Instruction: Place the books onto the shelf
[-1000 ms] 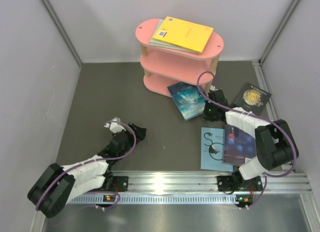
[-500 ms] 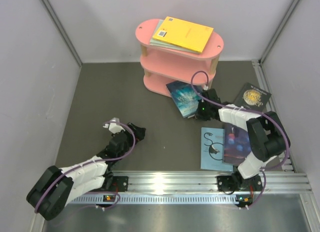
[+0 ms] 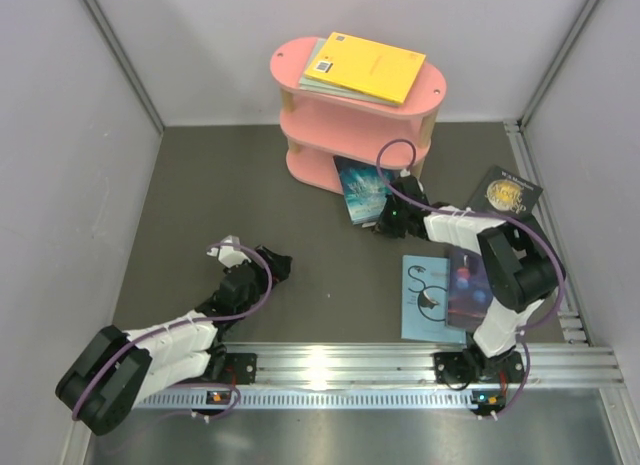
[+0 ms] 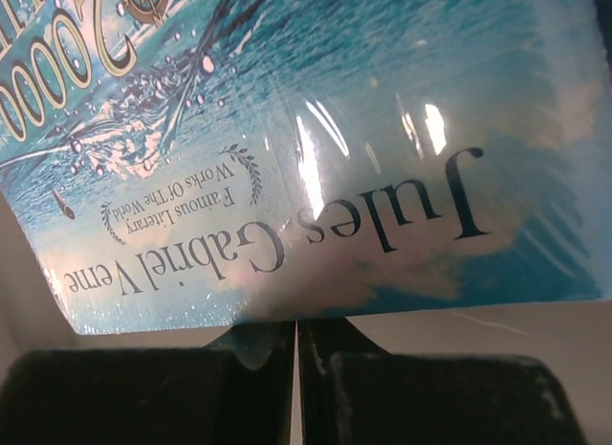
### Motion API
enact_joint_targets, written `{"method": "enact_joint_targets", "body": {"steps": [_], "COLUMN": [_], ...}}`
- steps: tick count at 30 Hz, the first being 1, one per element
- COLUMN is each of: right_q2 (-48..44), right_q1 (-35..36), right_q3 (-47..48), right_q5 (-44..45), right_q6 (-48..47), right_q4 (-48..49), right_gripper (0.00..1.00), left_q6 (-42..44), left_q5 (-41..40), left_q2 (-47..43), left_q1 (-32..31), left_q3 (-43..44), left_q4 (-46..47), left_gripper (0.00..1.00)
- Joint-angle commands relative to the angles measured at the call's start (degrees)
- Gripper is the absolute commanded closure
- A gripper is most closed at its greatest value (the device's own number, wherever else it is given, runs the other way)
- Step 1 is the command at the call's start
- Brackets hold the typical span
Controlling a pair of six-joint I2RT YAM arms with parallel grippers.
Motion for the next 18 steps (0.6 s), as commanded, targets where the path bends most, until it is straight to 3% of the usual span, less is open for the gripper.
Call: {"method": "enact_joint_targets", "body": {"steps": [1,18], "right_q2": [0.5,6.9], "right_q1": [1.8,4.8], "right_q3": [5.3,7.6], "right_q5": [-0.1,7.2], "right_q6": [1.7,17.1], "right_q4": [11.7,31.7], "right_gripper": [1.00,1.00], "left_q6": [0.6,0.3], "left_q5": [-0.6,-1.0], "left_q2": [0.6,0.4], "left_q1": [-0.2,-0.2], "left_q3": [-2.1,-2.3], "left_q4": [-0.1,0.0], "left_gripper": [0.05,0.05]}}
